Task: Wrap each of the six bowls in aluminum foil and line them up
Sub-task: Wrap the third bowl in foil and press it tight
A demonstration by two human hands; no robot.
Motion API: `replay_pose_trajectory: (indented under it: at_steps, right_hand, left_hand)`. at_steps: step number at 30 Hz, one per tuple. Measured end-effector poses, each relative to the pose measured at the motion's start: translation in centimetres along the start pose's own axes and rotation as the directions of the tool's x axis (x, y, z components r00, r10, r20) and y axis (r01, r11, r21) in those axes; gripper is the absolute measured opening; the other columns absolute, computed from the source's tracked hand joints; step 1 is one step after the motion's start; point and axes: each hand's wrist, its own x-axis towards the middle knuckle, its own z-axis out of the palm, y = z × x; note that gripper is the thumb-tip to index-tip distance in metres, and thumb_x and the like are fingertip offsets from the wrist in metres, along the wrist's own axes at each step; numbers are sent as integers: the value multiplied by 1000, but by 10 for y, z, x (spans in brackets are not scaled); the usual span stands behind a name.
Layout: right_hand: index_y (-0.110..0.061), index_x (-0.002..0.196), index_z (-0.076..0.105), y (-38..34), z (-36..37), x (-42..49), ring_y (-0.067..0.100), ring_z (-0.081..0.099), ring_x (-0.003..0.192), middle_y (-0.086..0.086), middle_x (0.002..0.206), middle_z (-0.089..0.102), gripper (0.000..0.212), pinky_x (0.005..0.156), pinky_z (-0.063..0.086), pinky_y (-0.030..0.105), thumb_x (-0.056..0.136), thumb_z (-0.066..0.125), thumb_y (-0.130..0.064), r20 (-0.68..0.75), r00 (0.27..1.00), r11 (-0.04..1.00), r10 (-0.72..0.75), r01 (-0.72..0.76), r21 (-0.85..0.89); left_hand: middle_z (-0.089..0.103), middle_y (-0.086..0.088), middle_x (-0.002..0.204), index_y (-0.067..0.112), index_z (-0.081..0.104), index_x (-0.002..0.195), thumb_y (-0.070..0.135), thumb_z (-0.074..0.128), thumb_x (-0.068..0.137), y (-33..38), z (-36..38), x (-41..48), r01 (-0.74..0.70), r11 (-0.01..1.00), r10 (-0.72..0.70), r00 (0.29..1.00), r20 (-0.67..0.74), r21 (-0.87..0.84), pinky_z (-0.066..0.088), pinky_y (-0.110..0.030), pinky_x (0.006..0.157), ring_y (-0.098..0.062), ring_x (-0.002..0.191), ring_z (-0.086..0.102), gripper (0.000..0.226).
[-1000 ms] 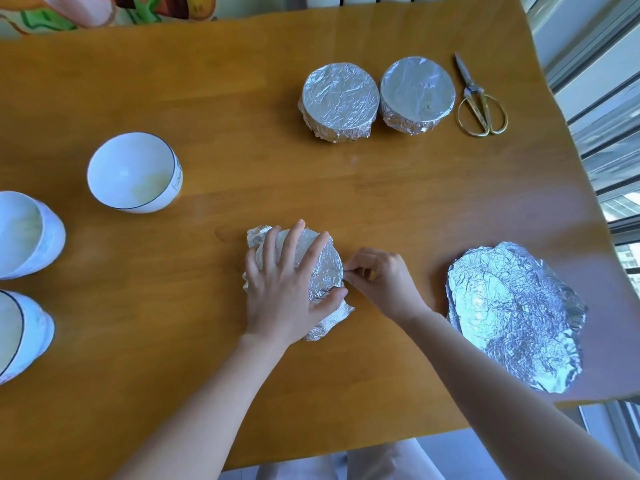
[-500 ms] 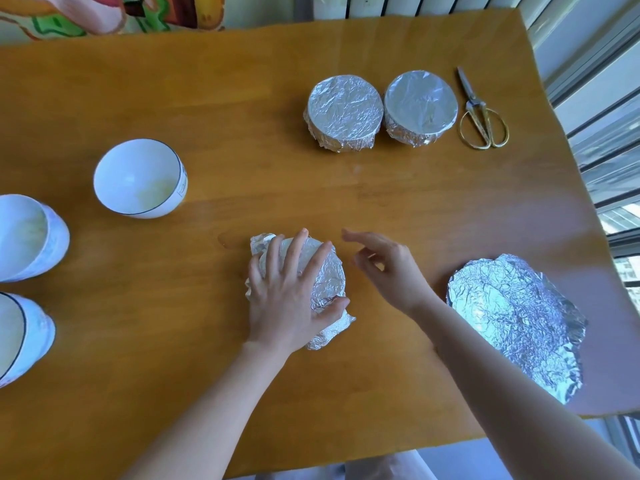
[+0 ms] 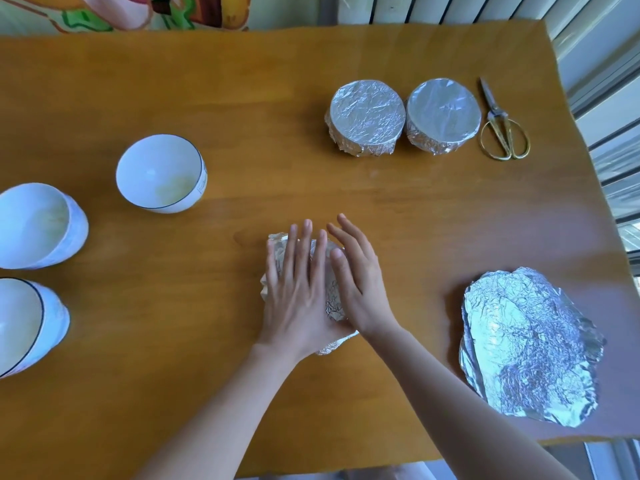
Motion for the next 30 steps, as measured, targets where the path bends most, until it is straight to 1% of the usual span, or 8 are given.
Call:
replay_pose_trajectory:
  at_steps: [2,4,9,14,19,22,26,30]
  right_hand:
    - [-13,139,51,1,-4,1,10,34,143,2,153,41,49,114,31,46,102,34,-38,-2,1000,999,-11,11,-43]
    - [-13,141,50,-4,-11,2,10,33,143,2,154,39,50,114,29,41,101,35,-40,15,997,988,-75,76,-134]
    - [-10,148,40,-26,-5,-4,26,19,151,13,160,25,66,119,23,44,95,44,-49,176,945,860,-277,325,-392]
    - [-20,156,26,-20,9,-5,31,10,152,16,163,16,95,121,15,50,82,36,-80,333,921,725,-203,370,-581]
    - [-20,156,24,-11,11,-2,31,12,152,15,163,16,113,118,20,55,70,36,-92,419,892,645,-167,421,-638]
    - [-18,156,24,-12,13,-2,30,14,151,14,163,18,115,117,22,55,69,34,-92,420,897,618,-134,407,-672]
    - [-18,156,23,-16,13,-2,30,14,151,13,163,18,115,118,21,54,70,30,-93,418,902,613,-105,390,-687]
    - [-18,156,22,-16,13,-2,31,14,151,13,163,17,114,117,22,53,71,32,-93,424,900,594,-100,396,-700]
  left_hand:
    - [9,-23,163,1,16,155,73,67,62,0,-4,-1,-24,999,23,999,-29,-29,13,-64,118,-36,153,5,128]
    - [9,-25,163,-1,17,155,67,65,67,-1,-9,-4,-60,996,56,996,-66,-69,12,-65,117,-37,152,6,120]
    - [17,-15,163,0,24,153,58,21,97,-21,-15,-23,14,914,-85,984,-157,-406,10,-57,121,-28,153,13,80]
    - [35,1,156,10,39,147,22,32,95,-39,5,-48,44,747,-241,948,-208,-663,36,-54,111,-20,144,35,54]
    - [50,-2,139,7,53,136,-3,39,84,-56,5,-51,131,656,-389,903,-184,-743,41,-52,106,-20,131,47,54]
    - [50,-3,140,7,54,135,6,45,80,-66,-1,-53,68,731,-265,945,-190,-679,42,-52,106,-20,133,47,55]
    - [44,-5,147,8,48,138,21,70,80,-72,2,-71,-73,880,-38,974,-223,-470,43,-50,104,-22,137,44,64]
    - [49,-7,132,10,45,124,56,78,72,-58,19,-89,-14,918,-91,965,-245,-395,49,-45,95,-26,119,54,77]
